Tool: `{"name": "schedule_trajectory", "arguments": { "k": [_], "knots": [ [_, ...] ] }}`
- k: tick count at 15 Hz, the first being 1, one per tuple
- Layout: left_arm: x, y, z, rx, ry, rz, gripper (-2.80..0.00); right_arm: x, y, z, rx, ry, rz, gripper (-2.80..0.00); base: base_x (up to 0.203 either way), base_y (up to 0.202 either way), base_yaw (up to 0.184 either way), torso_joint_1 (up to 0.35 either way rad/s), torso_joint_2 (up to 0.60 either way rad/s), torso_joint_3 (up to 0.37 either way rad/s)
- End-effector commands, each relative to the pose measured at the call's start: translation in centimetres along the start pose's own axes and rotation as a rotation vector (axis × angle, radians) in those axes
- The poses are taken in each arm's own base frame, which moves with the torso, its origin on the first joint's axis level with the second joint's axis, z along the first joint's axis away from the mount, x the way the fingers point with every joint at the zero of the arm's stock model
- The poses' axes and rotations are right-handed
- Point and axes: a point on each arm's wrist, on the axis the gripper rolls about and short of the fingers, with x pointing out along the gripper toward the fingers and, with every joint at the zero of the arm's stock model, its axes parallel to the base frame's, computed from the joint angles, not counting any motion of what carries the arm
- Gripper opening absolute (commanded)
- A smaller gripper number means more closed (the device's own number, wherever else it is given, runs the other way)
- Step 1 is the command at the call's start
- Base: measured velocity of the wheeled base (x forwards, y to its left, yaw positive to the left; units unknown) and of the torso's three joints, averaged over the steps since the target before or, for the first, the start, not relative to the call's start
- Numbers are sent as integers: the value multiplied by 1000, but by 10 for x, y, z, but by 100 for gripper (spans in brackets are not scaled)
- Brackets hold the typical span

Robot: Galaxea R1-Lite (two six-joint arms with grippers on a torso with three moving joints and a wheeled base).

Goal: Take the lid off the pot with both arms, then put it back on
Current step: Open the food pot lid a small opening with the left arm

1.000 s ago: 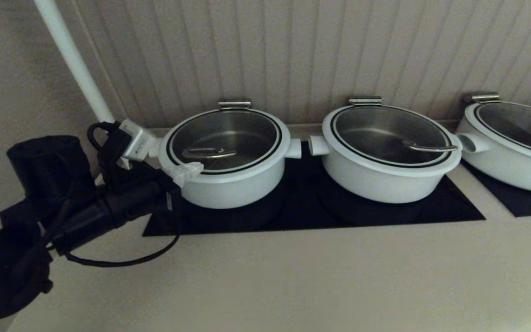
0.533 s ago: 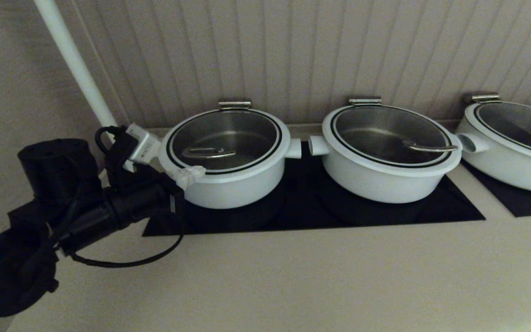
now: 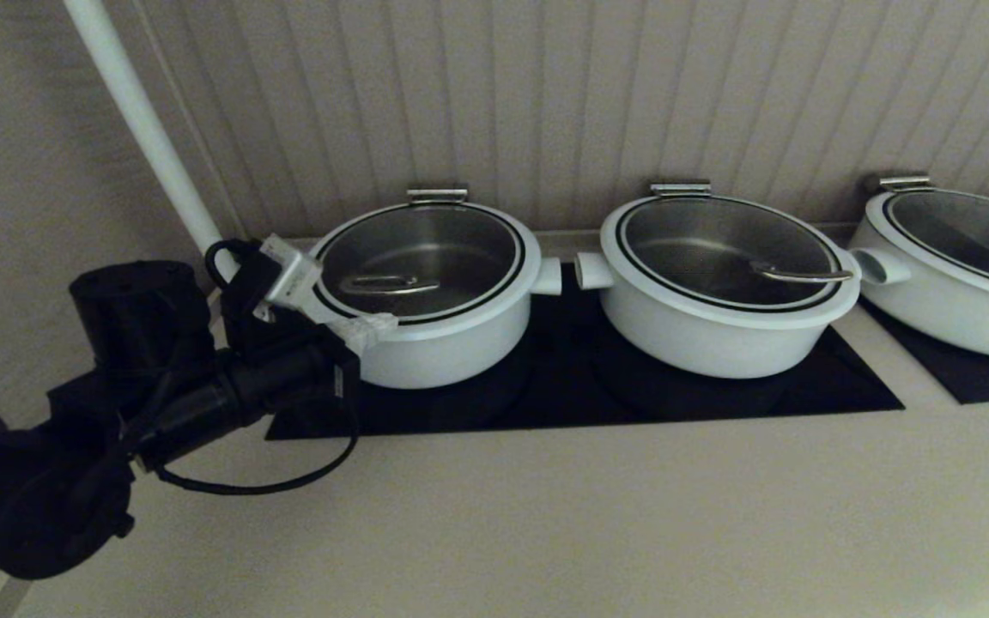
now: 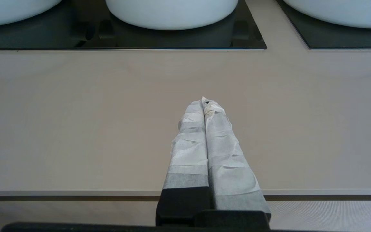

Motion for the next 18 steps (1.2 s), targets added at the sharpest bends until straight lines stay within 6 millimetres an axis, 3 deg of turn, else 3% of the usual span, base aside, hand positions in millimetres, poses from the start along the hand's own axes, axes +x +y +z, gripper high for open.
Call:
{"name": "schedule_trajectory", "arguments": {
  "k": [1, 18],
  "knots": [
    [5, 1, 0, 3, -7, -3, -280, 0, 0, 0, 0, 0, 0, -280, 0, 0, 0, 0, 0, 0],
    [33, 10, -5, 2, 0, 1, -280, 0, 0, 0, 0, 1, 0, -280, 0, 0, 0, 0, 0, 0]
  ]
}}
